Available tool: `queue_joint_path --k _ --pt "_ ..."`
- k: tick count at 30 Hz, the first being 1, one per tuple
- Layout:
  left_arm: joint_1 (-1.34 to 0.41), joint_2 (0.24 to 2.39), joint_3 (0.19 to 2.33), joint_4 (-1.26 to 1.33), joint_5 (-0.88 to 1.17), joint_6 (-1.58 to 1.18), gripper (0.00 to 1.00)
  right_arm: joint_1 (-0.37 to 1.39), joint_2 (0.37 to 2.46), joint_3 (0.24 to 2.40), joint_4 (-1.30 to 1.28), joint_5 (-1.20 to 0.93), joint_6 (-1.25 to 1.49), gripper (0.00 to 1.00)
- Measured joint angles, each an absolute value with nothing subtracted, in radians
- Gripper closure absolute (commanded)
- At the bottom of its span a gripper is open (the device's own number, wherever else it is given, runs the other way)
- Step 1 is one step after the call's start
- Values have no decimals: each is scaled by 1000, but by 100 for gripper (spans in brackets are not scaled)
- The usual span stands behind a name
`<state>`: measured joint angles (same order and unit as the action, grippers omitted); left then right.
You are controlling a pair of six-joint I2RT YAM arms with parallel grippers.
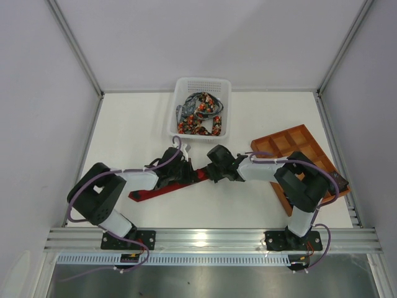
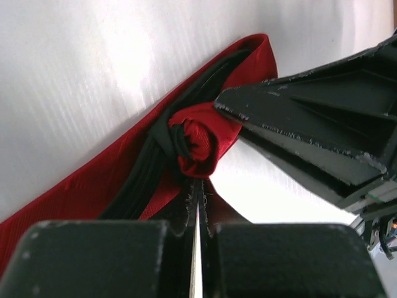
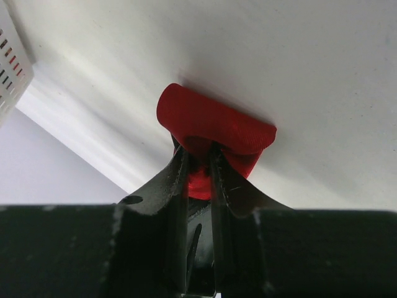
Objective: Roll the ties
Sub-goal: Roll the tie
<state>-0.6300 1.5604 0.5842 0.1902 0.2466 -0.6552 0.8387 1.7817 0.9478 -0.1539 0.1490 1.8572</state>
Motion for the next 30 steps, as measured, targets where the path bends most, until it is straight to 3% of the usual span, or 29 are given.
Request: queue_joint_path --k 3,7,9,17,30 --pt "-631 1518 584 131 241 -649 93 836 1781 948 -159 150 1835 84" --pt "-630 1416 585 55 239 -635 84 821 1784 961 -177 134 1789 83" --pt "-630 1362 594 29 241 -628 74 815 1785 962 -176 124 1773 82" --pt "-628 1431 727 15 292 -619 73 807 1786 962 -171 117 1745 78" --pt "-599 1585 745 15 318 -593 78 794 1786 952 -142 71 1690 72"
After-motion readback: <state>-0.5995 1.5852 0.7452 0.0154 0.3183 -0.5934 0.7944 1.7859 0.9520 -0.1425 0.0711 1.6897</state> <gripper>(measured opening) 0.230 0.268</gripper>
